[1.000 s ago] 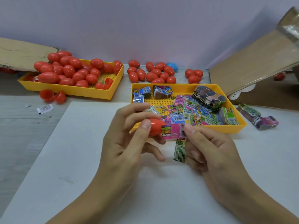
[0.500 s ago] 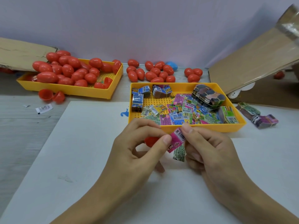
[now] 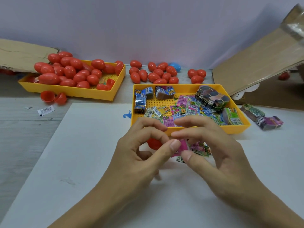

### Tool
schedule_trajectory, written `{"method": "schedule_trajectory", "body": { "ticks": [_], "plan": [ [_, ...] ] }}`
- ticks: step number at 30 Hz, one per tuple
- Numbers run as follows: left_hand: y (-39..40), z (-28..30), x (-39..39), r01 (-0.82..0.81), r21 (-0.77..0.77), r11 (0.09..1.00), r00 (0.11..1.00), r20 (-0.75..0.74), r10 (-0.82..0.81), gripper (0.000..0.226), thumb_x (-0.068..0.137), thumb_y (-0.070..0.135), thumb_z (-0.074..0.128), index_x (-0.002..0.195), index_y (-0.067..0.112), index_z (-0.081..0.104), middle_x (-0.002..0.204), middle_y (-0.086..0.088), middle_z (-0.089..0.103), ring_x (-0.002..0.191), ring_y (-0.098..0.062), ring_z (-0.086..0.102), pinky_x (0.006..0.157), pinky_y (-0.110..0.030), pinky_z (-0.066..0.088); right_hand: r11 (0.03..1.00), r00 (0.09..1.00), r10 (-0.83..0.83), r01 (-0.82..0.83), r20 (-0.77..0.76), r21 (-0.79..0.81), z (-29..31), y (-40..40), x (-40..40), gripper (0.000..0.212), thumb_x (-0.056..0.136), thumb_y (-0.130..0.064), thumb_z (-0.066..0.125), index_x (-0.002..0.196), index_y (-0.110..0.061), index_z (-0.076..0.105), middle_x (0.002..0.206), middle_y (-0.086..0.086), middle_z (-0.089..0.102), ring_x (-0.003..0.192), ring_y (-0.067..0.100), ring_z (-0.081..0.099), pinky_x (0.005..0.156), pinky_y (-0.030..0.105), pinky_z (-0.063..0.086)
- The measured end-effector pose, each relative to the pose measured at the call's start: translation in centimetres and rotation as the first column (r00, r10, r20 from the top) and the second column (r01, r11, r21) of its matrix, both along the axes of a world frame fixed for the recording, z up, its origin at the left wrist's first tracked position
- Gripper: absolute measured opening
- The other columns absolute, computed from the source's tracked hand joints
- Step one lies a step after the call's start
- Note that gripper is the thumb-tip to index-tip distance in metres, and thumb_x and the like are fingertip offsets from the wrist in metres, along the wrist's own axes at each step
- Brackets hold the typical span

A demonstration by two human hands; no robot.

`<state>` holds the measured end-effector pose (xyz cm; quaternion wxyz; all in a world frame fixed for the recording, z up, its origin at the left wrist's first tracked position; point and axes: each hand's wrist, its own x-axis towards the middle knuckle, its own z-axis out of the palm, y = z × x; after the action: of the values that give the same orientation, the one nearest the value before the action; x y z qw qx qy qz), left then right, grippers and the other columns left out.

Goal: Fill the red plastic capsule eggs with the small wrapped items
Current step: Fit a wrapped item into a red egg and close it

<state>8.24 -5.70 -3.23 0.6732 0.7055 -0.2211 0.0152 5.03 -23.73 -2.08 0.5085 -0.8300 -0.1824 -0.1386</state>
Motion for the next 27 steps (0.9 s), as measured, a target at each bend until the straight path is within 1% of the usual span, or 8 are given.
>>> {"method": "schedule_trajectory", "body": {
  "ticks": [3, 7, 10, 12, 14, 18, 22, 27],
  "plan": [
    [-0.02, -0.02, 0.04, -0.015, 0.011, 1.0, 1.0, 0.005, 0.015, 0.016, 0.081, 0.039, 0.071, 0.074, 0.025, 0.071, 0.099, 0.009, 0.058, 0.058, -0.009, 0.059, 0.039, -0.04, 0.054, 0.997, 0.996, -0.056, 0.059, 0.075, -0.047, 0.07, 0.03, 0.13, 0.027, 0.082, -0.014, 0.071, 0.108, -0.022, 0.073, 0.128, -0.001, 0.06, 0.123, 0.02, 0.056, 0.095, 0.03, 0.048],
    [0.0, -0.04, 0.26, -0.076, 0.019, 0.997, 0.997, 0.018, 0.076, 0.023, 0.081, 0.042, 0.07, 0.073, 0.02, 0.07, 0.096, 0.007, 0.06, 0.062, -0.013, 0.058, 0.041, -0.029, 0.05, 0.99, 0.979, -0.098, 0.114, 0.177, -0.083, 0.02, 0.2, 0.29, 0.025, 0.081, -0.013, 0.073, 0.105, -0.018, 0.074, 0.129, 0.004, 0.057, 0.105, 0.019, 0.062, 0.081, 0.019, 0.048],
    [-0.01, -0.11, 0.32, -0.091, 0.015, 0.996, 0.996, 0.018, 0.09, 0.026, 0.081, 0.042, 0.069, 0.073, 0.018, 0.069, 0.093, 0.006, 0.06, 0.063, -0.016, 0.056, 0.043, -0.022, 0.047, 0.982, 0.965, -0.1, 0.135, 0.243, -0.132, 0.07, 0.13, 0.32, 0.022, 0.083, -0.02, 0.076, 0.104, -0.017, 0.075, 0.13, 0.005, 0.056, 0.1, 0.017, 0.062, 0.077, 0.018, 0.048],
    [-0.03, -0.09, 0.32, -0.092, 0.014, 0.996, 0.996, 0.023, 0.091, 0.027, 0.082, 0.043, 0.068, 0.072, 0.017, 0.068, 0.091, 0.005, 0.061, 0.06, -0.017, 0.054, 0.04, -0.025, 0.046, 0.977, 0.957, -0.091, 0.139, 0.274, -0.16, 0.15, -0.02, 0.36, 0.022, 0.083, -0.024, 0.075, 0.104, -0.017, 0.075, 0.13, 0.005, 0.056, 0.097, 0.016, 0.062, 0.071, 0.023, 0.05],
    [-0.06, -0.01, 0.27, -0.086, -0.004, 0.996, 0.996, 0.006, 0.086, 0.028, 0.083, 0.043, 0.068, 0.071, 0.018, 0.068, 0.089, 0.005, 0.061, 0.055, -0.015, 0.053, 0.037, -0.027, 0.044, 0.978, 0.962, -0.075, 0.122, 0.261, -0.17, 0.23, -0.2, 0.36, 0.026, 0.08, -0.028, 0.079, 0.104, -0.018, 0.075, 0.129, 0.004, 0.058, 0.096, 0.016, 0.063, 0.065, 0.024, 0.05],
    [-0.06, 0.11, 0.25, -0.066, -0.037, 0.997, 0.997, -0.049, 0.064, 0.03, 0.083, 0.044, 0.066, 0.068, 0.018, 0.066, 0.085, 0.004, 0.06, 0.045, -0.009, 0.049, 0.037, -0.025, 0.041, 0.981, 0.982, -0.037, 0.071, 0.186, -0.18, 0.18, -0.16, 0.21, 0.037, 0.074, -0.042, 0.082, 0.103, -0.021, 0.075, 0.127, 0.0, 0.059, 0.102, 0.015, 0.063, 0.066, 0.018, 0.048],
    [-0.12, 0.07, 0.16, -0.036, -0.053, 0.998, 0.996, -0.088, 0.031, 0.034, 0.084, 0.044, 0.065, 0.066, 0.015, 0.064, 0.082, 0.002, 0.059, 0.038, -0.013, 0.045, 0.032, -0.024, 0.038, 0.987, 0.986, -0.055, 0.078, 0.159, -0.14, -0.15, -0.02, 0.26, 0.029, 0.073, -0.031, 0.084, 0.1, -0.021, 0.075, 0.117, -0.003, 0.064, 0.104, 0.017, 0.064, 0.059, 0.03, 0.05],
    [-0.26, 0.09, -0.06, -0.008, -0.084, 0.996, 0.981, -0.196, -0.008, 0.037, 0.081, 0.051, 0.066, 0.066, 0.017, 0.064, 0.075, -0.016, 0.054, 0.033, -0.013, 0.039, 0.035, -0.019, 0.035, 0.988, 0.981, -0.04, 0.067, 0.191, -0.137, -0.21, 0.16, 0.07, 0.05, 0.073, -0.027, 0.084, 0.12, -0.022, 0.067, 0.123, -0.002, 0.06, 0.102, 0.017, 0.063, 0.062, 0.028, 0.051]
  ]
}}
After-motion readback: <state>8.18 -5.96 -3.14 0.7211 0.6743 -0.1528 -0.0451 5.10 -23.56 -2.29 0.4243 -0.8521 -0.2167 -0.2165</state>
